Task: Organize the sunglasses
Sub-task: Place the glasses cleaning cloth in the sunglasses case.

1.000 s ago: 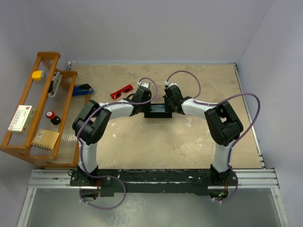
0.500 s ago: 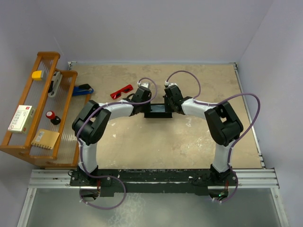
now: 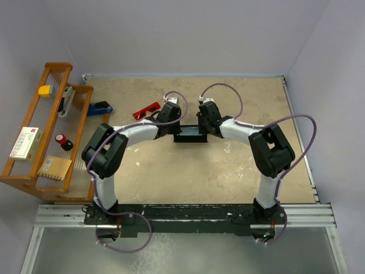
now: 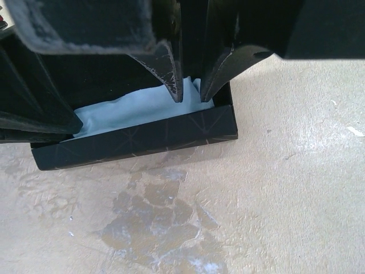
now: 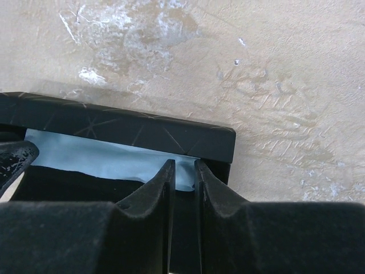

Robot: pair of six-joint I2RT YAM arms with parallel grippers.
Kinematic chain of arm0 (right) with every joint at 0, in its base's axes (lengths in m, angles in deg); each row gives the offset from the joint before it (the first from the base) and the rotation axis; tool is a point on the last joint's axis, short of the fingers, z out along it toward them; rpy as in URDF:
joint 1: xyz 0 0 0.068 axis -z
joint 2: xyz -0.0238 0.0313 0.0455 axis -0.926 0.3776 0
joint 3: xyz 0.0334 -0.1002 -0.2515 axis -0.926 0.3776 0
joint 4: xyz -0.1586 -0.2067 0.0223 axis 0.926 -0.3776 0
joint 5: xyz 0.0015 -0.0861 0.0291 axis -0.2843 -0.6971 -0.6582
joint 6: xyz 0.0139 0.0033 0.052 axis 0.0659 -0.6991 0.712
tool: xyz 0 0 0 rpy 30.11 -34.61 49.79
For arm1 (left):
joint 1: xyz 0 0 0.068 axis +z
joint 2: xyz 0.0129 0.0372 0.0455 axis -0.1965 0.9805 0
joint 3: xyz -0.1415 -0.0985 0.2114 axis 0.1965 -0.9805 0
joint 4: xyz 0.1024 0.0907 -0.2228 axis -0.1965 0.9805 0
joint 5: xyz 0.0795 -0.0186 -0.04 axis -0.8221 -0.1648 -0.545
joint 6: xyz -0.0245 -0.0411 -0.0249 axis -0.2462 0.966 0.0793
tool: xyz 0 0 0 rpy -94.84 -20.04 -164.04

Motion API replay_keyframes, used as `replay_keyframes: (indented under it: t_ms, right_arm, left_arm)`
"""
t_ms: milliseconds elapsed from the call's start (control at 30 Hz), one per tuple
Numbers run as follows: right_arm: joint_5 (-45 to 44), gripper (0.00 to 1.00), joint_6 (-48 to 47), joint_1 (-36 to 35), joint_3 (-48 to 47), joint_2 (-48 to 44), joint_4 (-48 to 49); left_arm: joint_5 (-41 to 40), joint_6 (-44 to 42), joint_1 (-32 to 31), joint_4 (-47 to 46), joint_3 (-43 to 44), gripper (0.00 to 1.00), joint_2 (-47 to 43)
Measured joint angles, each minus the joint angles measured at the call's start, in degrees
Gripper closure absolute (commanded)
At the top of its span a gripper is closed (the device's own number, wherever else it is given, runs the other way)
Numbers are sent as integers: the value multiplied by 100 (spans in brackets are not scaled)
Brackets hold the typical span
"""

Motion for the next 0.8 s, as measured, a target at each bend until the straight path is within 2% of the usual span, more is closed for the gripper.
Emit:
replay_keyframes:
  t_ms: [233, 800]
  right_arm:
    - [44, 83, -46, 0, 0, -109, 55]
    - [179, 91, -83, -33, 2, -151, 96]
  left_arm:
    - [42, 0, 0, -31, 0, 95, -44]
    - [-63, 0, -164, 35, 0, 100, -295]
